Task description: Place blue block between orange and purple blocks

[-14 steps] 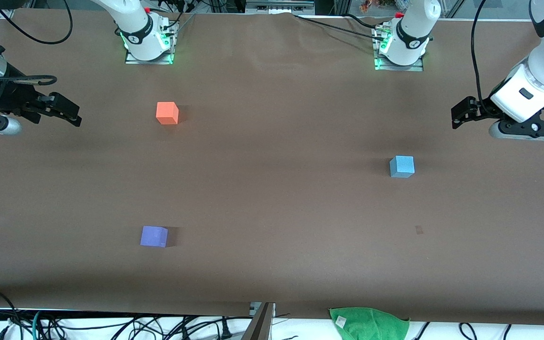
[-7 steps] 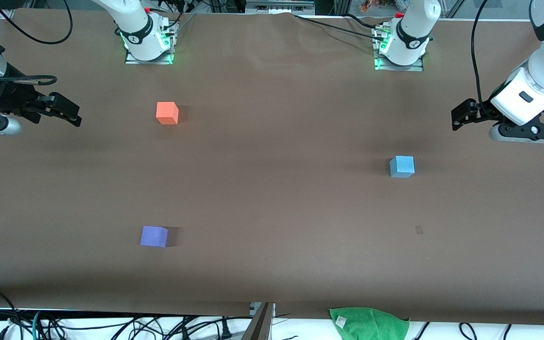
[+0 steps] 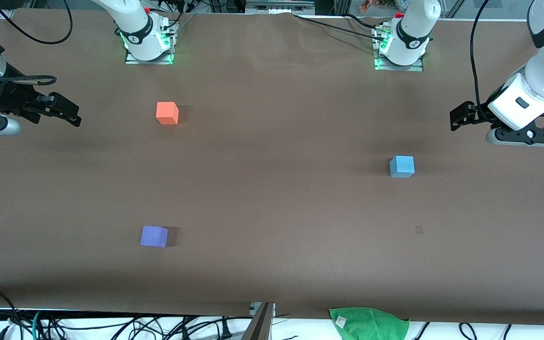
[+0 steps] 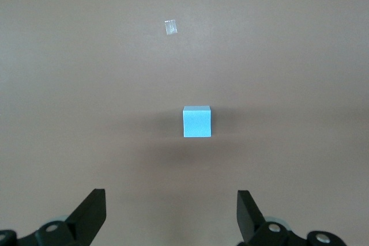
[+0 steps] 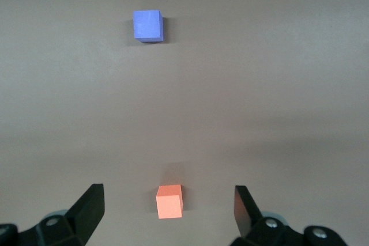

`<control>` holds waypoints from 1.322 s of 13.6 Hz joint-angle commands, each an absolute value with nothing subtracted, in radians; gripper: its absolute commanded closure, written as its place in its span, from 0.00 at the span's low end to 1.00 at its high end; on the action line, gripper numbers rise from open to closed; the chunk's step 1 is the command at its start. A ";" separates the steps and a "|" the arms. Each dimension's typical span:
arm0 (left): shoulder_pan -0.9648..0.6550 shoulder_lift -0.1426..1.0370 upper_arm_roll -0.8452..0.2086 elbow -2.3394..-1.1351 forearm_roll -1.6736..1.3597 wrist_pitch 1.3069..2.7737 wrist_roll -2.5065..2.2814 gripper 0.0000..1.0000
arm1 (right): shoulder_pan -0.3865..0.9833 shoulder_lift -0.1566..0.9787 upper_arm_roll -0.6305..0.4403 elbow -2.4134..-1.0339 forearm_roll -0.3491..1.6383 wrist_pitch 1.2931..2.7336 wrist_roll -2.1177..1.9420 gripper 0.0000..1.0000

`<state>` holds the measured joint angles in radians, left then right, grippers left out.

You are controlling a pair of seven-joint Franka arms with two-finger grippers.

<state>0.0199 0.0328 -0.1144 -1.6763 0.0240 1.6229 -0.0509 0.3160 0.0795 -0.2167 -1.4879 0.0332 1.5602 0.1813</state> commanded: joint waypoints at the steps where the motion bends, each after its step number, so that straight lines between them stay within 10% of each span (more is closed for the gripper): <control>1: 0.018 0.043 -0.109 -1.646 0.012 1.595 -0.051 0.00 | 0.310 0.075 -0.218 -1.480 0.044 1.552 0.166 0.01; 18: 0.023 0.127 -0.117 -1.652 0.014 1.520 -0.035 0.00 | 0.310 0.075 -0.218 -1.480 0.046 1.549 0.166 0.01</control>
